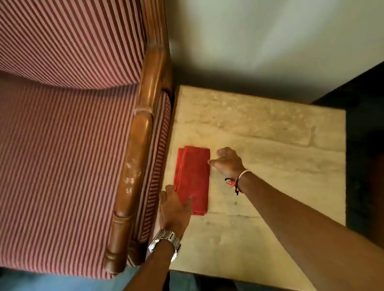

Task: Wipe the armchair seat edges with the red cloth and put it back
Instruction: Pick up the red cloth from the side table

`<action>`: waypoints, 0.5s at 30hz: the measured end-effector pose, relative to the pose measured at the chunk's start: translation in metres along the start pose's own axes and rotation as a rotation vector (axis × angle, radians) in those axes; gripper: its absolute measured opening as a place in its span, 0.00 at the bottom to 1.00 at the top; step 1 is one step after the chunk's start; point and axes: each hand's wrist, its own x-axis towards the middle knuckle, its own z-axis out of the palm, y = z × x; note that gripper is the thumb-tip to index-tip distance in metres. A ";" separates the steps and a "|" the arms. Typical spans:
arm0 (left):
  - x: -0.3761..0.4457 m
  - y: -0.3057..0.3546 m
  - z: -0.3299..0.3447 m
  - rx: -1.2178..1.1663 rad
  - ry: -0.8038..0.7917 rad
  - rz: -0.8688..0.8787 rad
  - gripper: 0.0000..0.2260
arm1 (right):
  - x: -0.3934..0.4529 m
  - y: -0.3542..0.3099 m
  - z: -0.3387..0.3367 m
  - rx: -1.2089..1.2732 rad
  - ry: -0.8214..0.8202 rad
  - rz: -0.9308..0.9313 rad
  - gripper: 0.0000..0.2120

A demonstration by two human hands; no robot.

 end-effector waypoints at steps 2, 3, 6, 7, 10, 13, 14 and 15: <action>0.011 -0.005 0.015 0.057 0.072 0.032 0.25 | 0.017 0.008 0.016 0.069 0.032 -0.001 0.25; 0.017 -0.007 0.024 0.072 0.106 0.052 0.26 | 0.024 0.010 0.024 0.086 0.034 -0.010 0.23; 0.018 -0.007 0.042 -0.021 0.143 0.012 0.25 | 0.030 0.020 0.048 0.083 0.050 -0.076 0.09; 0.019 -0.007 0.043 -0.077 0.159 -0.004 0.24 | 0.029 0.018 0.050 0.074 0.060 -0.103 0.09; 0.026 -0.011 0.041 -0.217 0.156 -0.070 0.23 | 0.029 0.016 0.059 0.076 0.146 -0.123 0.12; 0.030 -0.013 0.034 -0.275 0.129 -0.095 0.22 | 0.024 0.020 0.059 0.248 0.109 -0.103 0.08; 0.029 -0.012 0.030 -0.273 0.112 -0.089 0.22 | 0.020 0.021 0.058 0.310 0.091 -0.092 0.08; 0.028 -0.010 0.026 -0.268 0.097 -0.076 0.22 | 0.017 0.023 0.055 0.360 0.086 -0.084 0.09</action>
